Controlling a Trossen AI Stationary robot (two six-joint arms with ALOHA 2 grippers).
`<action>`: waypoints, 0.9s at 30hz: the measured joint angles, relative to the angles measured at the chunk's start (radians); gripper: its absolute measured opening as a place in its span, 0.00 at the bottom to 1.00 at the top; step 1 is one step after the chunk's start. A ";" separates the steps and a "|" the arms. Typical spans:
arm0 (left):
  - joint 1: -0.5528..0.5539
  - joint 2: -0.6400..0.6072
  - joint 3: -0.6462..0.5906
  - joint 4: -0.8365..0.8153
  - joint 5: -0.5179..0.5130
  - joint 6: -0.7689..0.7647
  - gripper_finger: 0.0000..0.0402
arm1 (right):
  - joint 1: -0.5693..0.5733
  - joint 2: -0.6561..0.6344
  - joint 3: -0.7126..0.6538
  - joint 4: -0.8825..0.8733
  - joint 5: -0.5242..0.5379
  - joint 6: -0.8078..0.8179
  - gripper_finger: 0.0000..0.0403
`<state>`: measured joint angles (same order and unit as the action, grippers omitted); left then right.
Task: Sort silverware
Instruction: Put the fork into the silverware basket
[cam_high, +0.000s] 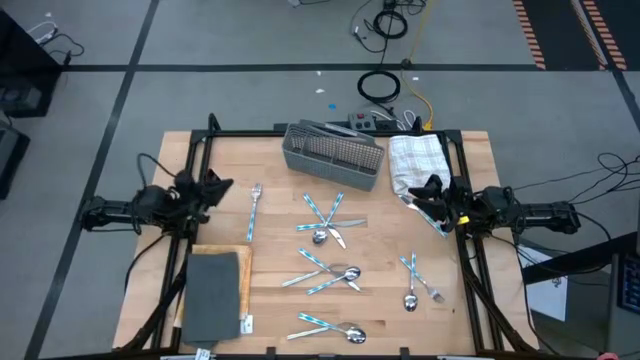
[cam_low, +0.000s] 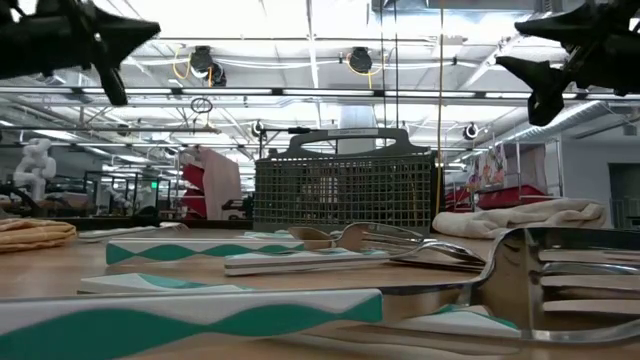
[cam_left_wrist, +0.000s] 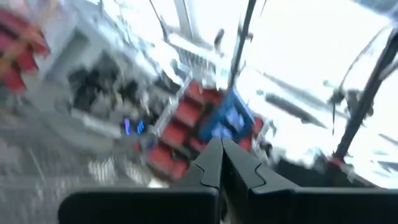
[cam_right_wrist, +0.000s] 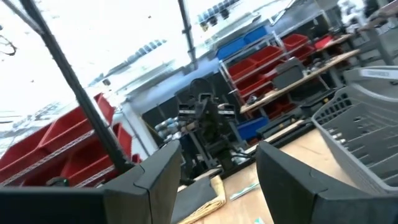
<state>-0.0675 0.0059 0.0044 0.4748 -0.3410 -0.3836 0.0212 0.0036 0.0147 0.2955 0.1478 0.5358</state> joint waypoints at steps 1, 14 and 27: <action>0.000 0.000 0.000 0.033 -0.023 0.029 0.02 | 0.000 0.000 0.000 0.000 0.007 0.000 0.48; -0.001 0.208 0.374 -0.551 -0.014 -0.190 0.02 | 0.000 0.000 0.000 0.000 0.086 0.167 0.48; 0.051 0.905 1.034 -1.475 -0.295 -0.520 0.01 | 0.000 0.000 0.000 -0.021 0.088 0.132 0.48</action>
<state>-0.0167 0.9110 1.0381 -0.9999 -0.6364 -0.9040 0.0216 0.0040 0.0147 0.2746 0.2353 0.6678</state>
